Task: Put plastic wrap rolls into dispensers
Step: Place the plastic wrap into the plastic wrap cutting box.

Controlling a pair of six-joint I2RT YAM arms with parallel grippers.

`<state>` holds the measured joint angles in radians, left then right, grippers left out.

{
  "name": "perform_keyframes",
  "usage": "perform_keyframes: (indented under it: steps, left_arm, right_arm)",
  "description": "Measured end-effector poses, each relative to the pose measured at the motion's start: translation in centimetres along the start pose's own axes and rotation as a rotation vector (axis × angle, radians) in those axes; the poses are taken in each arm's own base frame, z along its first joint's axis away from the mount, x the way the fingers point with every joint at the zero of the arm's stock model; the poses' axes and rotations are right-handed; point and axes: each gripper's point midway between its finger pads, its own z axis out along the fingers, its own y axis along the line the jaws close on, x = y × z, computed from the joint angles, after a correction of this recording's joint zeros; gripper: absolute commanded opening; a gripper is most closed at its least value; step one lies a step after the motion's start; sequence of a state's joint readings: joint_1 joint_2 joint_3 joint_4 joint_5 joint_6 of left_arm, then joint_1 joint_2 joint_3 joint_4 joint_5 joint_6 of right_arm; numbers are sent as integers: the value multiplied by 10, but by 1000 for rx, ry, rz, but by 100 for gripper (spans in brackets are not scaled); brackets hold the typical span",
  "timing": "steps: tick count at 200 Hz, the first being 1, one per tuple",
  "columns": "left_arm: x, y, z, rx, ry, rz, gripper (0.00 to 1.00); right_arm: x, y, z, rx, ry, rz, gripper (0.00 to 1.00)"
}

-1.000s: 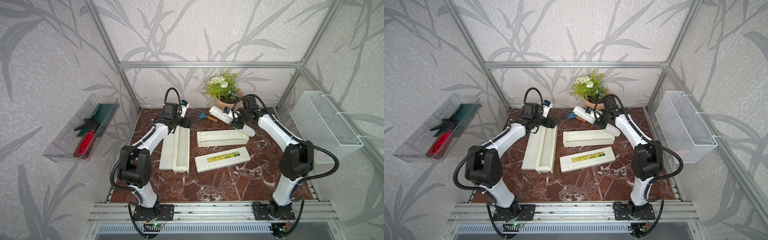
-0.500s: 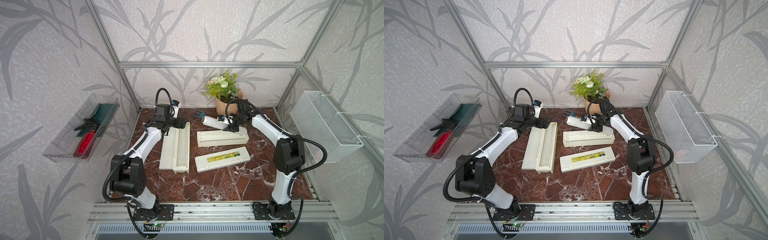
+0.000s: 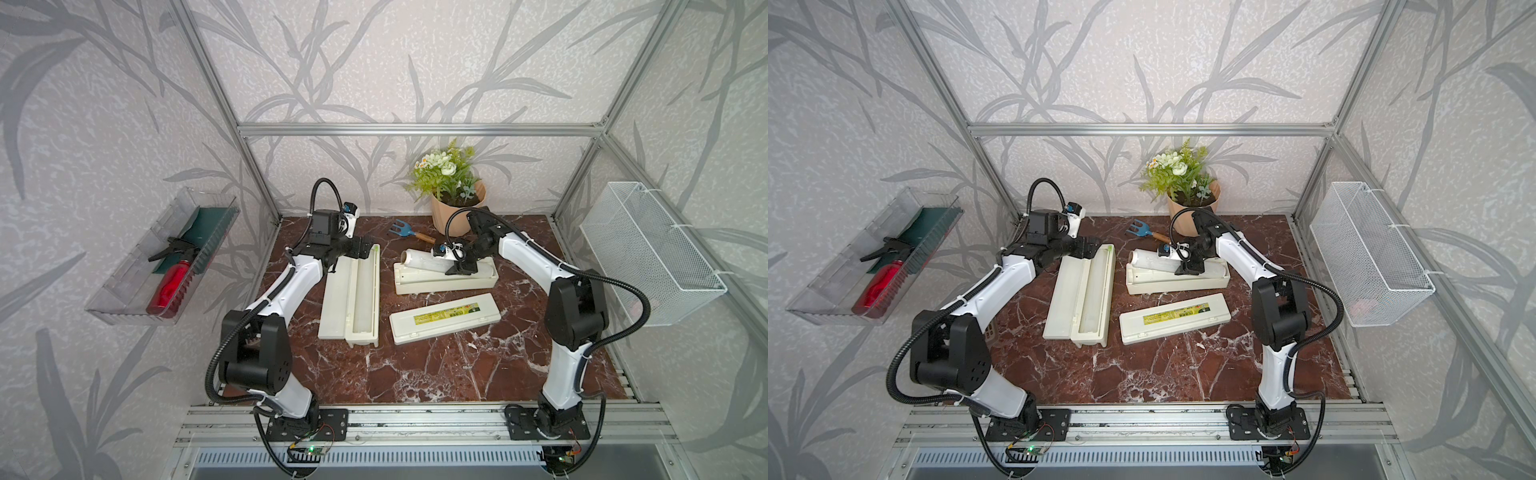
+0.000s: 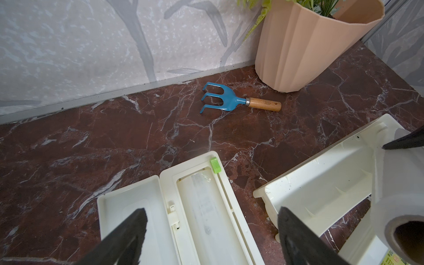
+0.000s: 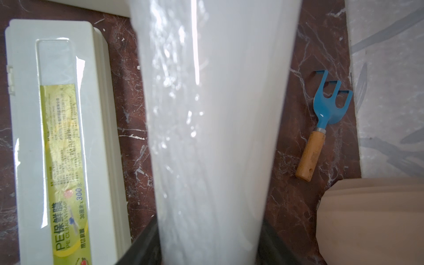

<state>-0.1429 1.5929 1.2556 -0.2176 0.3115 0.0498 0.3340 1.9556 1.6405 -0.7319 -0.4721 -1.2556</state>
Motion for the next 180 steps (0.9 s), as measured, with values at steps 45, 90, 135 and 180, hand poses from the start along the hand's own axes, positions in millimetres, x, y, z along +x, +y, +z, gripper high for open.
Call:
perform_keyframes:
  steps: [45, 90, 135, 180]
  left_arm:
    - [3, 0, 4, 4, 9, -2, 89]
    - [3, 0, 9, 11, 24, -5, 89]
    - [3, -5, 10, 37, 43, -3, 89]
    - [7, -22, 21, 99, 92, 11, 89]
  right_arm:
    - [11, 5, 9, -28, 34, -12, 32]
    - [28, 9, 37, -76, 61, 35, 30]
    - [28, 0, 42, -64, 76, 44, 31]
    - [27, -3, 43, -47, 118, 0, 38]
